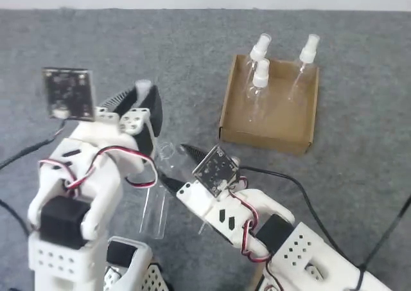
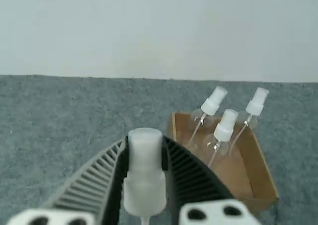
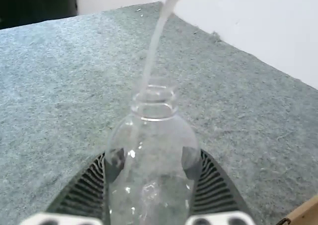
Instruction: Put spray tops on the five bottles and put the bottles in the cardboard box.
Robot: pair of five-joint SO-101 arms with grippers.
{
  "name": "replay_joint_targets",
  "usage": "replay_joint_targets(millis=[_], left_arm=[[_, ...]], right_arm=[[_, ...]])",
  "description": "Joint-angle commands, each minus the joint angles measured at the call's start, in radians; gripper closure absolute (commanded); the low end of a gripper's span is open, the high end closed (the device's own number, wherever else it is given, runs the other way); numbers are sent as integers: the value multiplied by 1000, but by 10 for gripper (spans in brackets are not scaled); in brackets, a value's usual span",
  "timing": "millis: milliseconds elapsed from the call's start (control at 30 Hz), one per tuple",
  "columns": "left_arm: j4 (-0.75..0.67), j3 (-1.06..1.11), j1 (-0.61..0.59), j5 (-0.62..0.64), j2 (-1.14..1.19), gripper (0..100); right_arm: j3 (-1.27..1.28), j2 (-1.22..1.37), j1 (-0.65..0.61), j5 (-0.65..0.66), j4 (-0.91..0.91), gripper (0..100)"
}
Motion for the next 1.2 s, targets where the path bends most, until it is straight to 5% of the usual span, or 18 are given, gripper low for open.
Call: replay_joint_targets(millis=[0, 300, 533, 900, 1167], left_arm=[[3, 47, 3, -18, -5, 981], [32, 35, 94, -124, -6, 974], [87, -47, 94, -157, -6, 869], [12, -124, -52, -189, 112, 915], [100, -120, -44, -190, 129, 972]], right_arm=[[-15, -48, 31, -57, -33, 993], [-11, -47, 31, -72, -31, 993], [-11, -39, 31, -72, -31, 993], [-9, -39, 31, -72, -30, 993], [-9, -39, 31, -72, -30, 993]])
